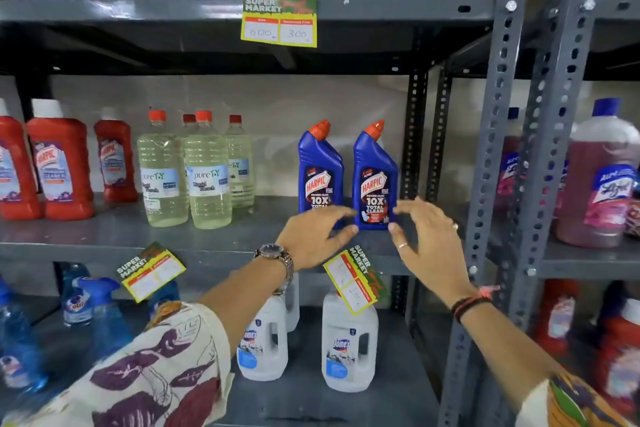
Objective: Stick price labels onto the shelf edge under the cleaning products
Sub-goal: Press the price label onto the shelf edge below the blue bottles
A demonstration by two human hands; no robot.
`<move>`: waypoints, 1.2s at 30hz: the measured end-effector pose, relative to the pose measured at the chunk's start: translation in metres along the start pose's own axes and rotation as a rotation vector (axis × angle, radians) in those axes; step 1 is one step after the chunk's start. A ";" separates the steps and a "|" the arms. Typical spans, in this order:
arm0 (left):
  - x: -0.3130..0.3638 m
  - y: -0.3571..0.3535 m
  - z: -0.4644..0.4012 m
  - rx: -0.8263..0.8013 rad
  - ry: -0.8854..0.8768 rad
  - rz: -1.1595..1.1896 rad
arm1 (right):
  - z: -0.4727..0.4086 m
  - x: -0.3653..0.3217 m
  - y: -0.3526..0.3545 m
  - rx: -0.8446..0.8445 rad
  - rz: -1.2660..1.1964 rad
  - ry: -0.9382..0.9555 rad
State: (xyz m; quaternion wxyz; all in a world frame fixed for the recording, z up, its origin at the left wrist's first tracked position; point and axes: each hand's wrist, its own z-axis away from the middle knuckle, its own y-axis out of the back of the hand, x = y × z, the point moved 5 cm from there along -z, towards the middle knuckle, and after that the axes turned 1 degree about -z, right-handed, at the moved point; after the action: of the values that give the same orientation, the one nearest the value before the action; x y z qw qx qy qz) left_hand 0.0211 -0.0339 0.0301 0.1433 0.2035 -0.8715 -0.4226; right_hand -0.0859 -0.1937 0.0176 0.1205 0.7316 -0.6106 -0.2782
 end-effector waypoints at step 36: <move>-0.022 -0.039 0.054 0.121 0.125 0.104 | 0.040 0.019 -0.034 -0.280 0.120 -0.026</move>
State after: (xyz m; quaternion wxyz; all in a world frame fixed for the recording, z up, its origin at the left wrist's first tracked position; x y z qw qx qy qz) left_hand 0.0264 -0.0087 -0.0348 0.2065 0.1921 -0.8943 -0.3475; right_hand -0.0787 -0.1981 -0.0378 0.2302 0.6661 -0.6099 -0.3624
